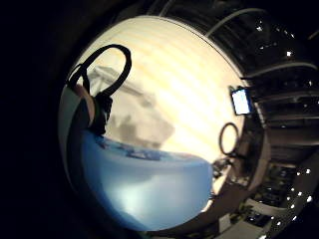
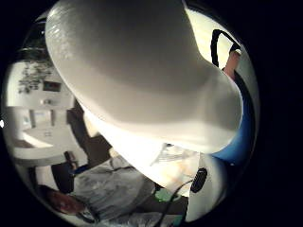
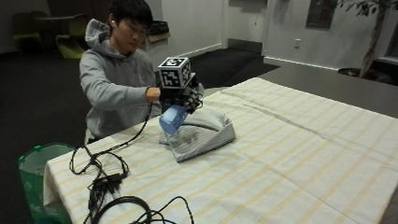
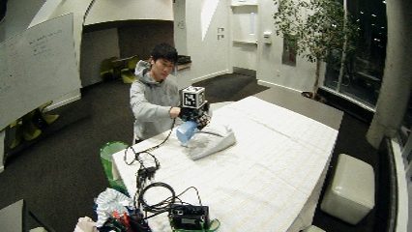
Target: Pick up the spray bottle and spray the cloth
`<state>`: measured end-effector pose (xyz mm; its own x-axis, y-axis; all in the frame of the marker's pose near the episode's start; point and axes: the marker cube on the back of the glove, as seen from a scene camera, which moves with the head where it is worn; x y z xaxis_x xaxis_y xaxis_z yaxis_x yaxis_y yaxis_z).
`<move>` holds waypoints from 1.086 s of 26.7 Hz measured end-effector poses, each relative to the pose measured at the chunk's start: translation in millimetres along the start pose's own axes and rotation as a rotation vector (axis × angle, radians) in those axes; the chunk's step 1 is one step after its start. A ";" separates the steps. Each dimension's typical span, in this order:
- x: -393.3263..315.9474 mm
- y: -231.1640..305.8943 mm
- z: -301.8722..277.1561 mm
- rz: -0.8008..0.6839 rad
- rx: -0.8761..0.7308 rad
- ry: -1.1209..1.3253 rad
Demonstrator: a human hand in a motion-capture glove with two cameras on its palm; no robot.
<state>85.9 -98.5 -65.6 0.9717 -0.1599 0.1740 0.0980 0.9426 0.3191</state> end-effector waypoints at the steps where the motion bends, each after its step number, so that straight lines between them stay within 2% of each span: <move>1: -9.0 0.1 -4.9 0.000 0.033 -0.096; 7: -110.4 -2.5 -39.0 -0.076 0.314 -0.747; 13: -206.5 -22.6 -12.6 -0.132 0.504 -1.022; 19: -260.9 -48.9 60.8 -0.087 0.481 -1.174; 24: -275.0 -63.4 119.2 -0.066 0.431 -1.173; 29: -276.9 -68.5 149.5 -0.072 0.394 -1.159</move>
<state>-222.0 -162.6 3.7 0.1810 -0.5636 0.8059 -0.1240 0.7999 0.5872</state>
